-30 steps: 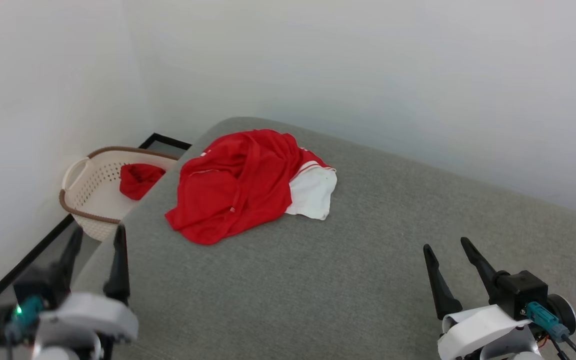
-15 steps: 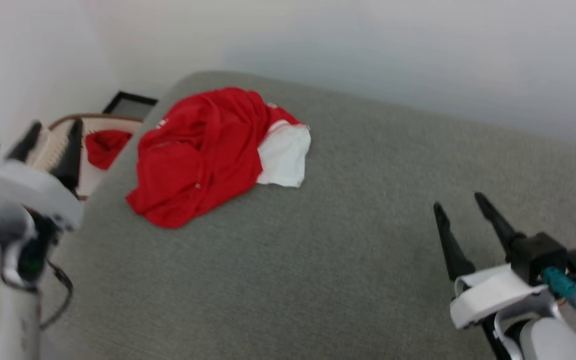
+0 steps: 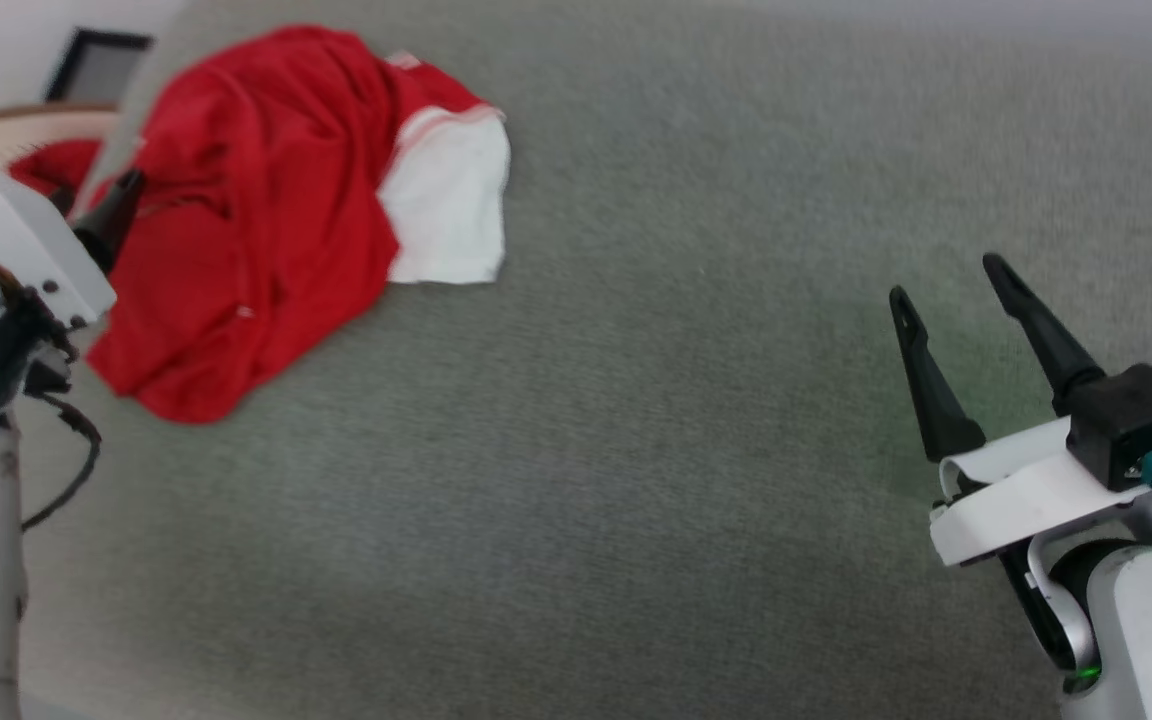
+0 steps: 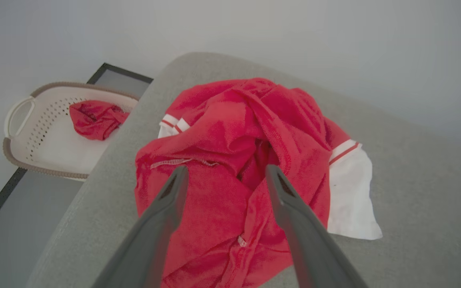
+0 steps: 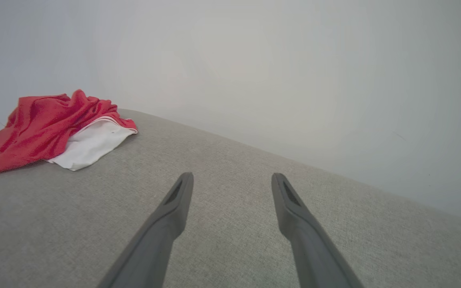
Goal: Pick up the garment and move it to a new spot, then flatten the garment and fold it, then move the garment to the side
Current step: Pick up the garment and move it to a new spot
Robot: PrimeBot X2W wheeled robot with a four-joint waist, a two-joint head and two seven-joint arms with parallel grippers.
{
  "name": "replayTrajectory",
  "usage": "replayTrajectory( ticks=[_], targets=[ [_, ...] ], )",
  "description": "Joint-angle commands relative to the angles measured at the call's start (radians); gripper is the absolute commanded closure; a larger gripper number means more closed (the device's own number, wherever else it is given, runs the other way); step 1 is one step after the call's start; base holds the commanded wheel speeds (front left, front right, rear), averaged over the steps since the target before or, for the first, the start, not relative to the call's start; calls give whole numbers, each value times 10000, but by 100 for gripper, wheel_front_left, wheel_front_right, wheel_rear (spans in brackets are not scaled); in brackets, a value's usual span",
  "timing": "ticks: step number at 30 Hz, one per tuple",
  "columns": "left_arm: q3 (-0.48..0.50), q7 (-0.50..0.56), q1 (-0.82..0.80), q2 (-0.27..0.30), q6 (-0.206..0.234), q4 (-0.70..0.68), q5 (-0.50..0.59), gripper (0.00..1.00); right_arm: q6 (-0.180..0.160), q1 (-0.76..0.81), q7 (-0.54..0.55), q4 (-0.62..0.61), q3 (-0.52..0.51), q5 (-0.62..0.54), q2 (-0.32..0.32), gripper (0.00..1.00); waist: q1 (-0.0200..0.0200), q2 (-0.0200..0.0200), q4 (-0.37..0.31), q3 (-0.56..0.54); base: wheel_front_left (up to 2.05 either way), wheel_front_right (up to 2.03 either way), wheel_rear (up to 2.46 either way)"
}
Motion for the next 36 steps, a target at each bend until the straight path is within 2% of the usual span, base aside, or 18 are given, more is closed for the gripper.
replayTrajectory(
  ticks=[1,13,21,22,23,24,36],
  targets=[
    [-57,137,-248,57,-15,227,7,0,1,-178,25,-86,29,25,-27,0,0,-1,-863,1211,0,0,0],
    [-305,1095,-1828,194,87,2958,-200,0,1,-558,346,-797,113,88,-107,0,0,-1,-1453,2293,0,0,0],
    [-608,1265,-2104,-389,46,4373,-261,0,1,-562,432,-880,95,145,-55,0,0,-1,-1632,2328,0,0,0],
    [-656,1279,-2129,-451,35,4498,-242,21,1,-543,431,-850,82,159,-51,0,0,-1,-1625,2273,0,0,0],
    [-674,1322,-2171,-488,30,4601,-269,53,1,-517,430,-822,74,165,-40,0,0,-1,-1614,2206,0,0,0],
    [-716,1298,-2207,-472,21,4659,-237,100,1,-484,428,-786,73,170,-26,0,0,-1,-1603,2127,0,0,0],
    [-1170,-135,-2969,380,-1,3883,367,100,1,104,151,-126,161,301,190,0,0,-1,-1116,438,0,0,0]
  ],
)
